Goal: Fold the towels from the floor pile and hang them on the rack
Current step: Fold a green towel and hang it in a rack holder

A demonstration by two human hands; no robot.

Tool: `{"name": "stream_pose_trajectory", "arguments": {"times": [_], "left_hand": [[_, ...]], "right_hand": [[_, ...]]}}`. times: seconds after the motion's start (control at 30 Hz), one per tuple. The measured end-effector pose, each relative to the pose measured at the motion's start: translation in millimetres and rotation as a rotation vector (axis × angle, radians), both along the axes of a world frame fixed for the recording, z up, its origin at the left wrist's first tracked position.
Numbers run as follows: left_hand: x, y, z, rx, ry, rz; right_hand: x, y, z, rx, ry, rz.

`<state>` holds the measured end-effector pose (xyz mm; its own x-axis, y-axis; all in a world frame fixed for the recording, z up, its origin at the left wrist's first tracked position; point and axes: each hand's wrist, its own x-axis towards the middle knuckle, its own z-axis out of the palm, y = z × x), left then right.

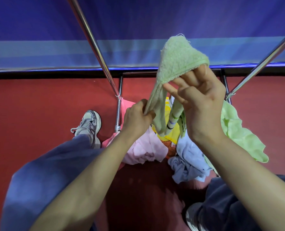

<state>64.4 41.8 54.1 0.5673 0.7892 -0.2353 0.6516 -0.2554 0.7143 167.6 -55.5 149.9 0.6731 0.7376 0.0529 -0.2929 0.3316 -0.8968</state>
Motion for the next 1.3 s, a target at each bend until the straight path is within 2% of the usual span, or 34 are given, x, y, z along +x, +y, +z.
{"name": "stream_pose_trajectory", "arguments": {"times": [0.1,0.23,0.3,0.37,0.4,0.47,0.7,0.77,0.87,0.93,1.0,1.13,1.2,1.3], "left_hand": [[-1.4,0.0,3.4,-0.069,0.049,0.03],[-1.0,5.4,16.3,-0.272,-0.042,0.077],[-1.2,7.8,23.8,-0.381,-0.097,0.101],[-2.8,10.3,32.2,-0.492,-0.166,0.118],[-4.2,12.4,36.7,-0.539,-0.197,0.121],[-6.6,17.7,44.1,-0.602,-0.255,0.123],[-6.2,19.4,55.3,-0.621,-0.368,0.233],[-5.9,20.3,56.1,-0.642,-0.396,0.296],[-5.5,17.2,62.9,-0.774,-0.446,0.367],[-5.2,13.6,67.9,-0.874,-0.475,0.348],[-7.0,12.5,72.4,-0.921,-0.45,0.231],[-12.9,9.5,73.1,-0.835,-0.526,-0.138],[-13.6,7.6,69.2,-0.682,-0.525,-0.26],[-15.6,9.4,63.2,-0.436,-0.393,-0.315]], "right_hand": [[4.4,-0.7,-7.9,-0.116,-0.105,-0.146],[18.0,-1.5,-14.7,-0.216,-0.269,-0.298],[24.6,-3.9,-17.6,-0.305,-0.437,-0.322],[30.7,-6.3,-21.6,-0.463,-0.71,-0.319],[31.9,-7.9,-22.6,-0.534,-0.833,-0.296],[30.7,-10.2,-24.4,-0.587,-0.945,-0.213],[26.4,-10.1,-32.7,-0.464,-1.213,0.167],[20.9,-11.3,-35.4,-0.479,-1.219,0.204],[11.5,-10.3,-42.2,-0.588,-1.241,0.189],[9.9,-8.0,-45.7,-0.654,-1.225,0.126],[10.9,-5.3,-45.0,-0.698,-1.142,0.045],[14.9,-3.9,-37.8,-0.739,-0.919,-0.066],[15.6,-3.8,-35.8,-0.739,-0.802,-0.085],[15.9,-4.0,-30.6,-0.71,-0.653,-0.087]]}}
